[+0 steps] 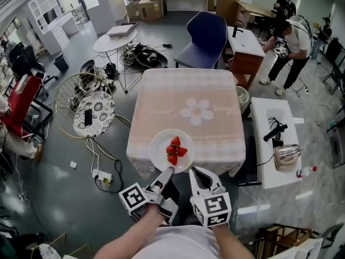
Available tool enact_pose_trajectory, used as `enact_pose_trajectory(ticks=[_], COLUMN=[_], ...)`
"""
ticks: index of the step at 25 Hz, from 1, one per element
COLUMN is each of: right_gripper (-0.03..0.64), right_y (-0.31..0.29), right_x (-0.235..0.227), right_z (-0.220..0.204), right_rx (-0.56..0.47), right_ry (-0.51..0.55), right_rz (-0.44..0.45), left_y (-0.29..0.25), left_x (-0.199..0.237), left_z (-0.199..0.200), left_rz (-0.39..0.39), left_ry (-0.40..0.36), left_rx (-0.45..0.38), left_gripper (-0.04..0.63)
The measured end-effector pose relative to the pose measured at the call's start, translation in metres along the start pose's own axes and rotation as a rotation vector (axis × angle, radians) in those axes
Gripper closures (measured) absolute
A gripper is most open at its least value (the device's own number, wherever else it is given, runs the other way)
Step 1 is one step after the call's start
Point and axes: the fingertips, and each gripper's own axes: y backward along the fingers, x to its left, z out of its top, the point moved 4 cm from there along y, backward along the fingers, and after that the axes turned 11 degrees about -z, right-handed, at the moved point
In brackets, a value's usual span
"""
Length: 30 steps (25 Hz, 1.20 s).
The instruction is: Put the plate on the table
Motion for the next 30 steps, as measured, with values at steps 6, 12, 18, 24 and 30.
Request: enact_pose_trajectory(ticks=[6,12,18,24,30], right_gripper=[0.612,0.612,0.612,0.612,0.612], right_y=[-0.029,-0.047,-0.058,-0.067,-0.075], right_x=[-0.032,-0.059,-0.083,-0.092,-0.093], right_z=[0.016,0.030,0.035,0.036,0.038], right_rx=[-0.001,-0.015,-0.023,-0.022,-0.009], right_ry=[0.003,0.003,-0.006,-0.008,0.006], right_rz=[0.041,0.081,0.105,0.127,0.137], left_y=[-0.040,-0.069,-0.092,-0.099,-0.102], left_x=[0.003,0.001,0.004,0.006,0.010], left_z=[0.002,0.002,-0.005,-0.006,0.001], left_rz=[0.014,0.023,0.029,0.034,0.044], left_ry=[0.005,-0.009,-0.023,-0.027,-0.009], left_rx=[-0.041,-0.078,-0.097,-0.111,-0.139], left_gripper=[0.578,0.577,0.577,0.578,0.577])
